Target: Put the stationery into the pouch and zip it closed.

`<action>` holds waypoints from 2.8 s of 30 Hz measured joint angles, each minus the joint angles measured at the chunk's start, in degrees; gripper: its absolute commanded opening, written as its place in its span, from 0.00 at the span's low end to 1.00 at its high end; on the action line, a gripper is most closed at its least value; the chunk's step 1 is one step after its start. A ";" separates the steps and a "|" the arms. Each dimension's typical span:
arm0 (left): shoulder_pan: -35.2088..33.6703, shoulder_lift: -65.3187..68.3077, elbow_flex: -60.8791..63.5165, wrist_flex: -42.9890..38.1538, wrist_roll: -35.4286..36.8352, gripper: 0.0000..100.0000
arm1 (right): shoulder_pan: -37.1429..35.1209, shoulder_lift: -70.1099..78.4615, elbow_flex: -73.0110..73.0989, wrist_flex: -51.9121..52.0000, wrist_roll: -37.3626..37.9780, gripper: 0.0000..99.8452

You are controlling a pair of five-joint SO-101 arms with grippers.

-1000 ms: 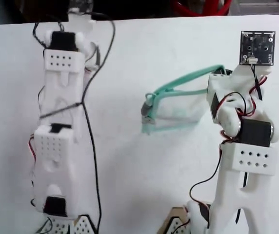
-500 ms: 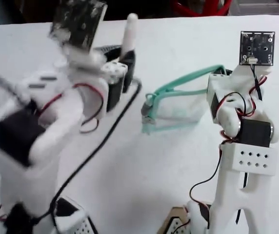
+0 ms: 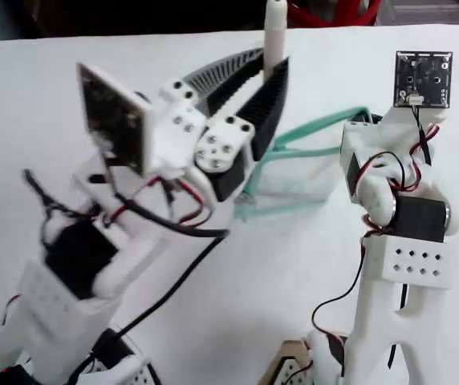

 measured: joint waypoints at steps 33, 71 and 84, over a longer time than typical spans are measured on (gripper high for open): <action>0.44 13.19 18.90 -30.86 0.26 0.02 | 0.26 0.00 0.00 0.00 0.00 0.02; -18.46 -13.45 38.51 1.93 -0.70 0.22 | 0.26 -0.09 1.23 -2.11 0.00 0.02; -16.35 -16.53 34.20 30.24 -17.93 0.23 | 0.26 -0.09 1.23 -2.11 0.00 0.02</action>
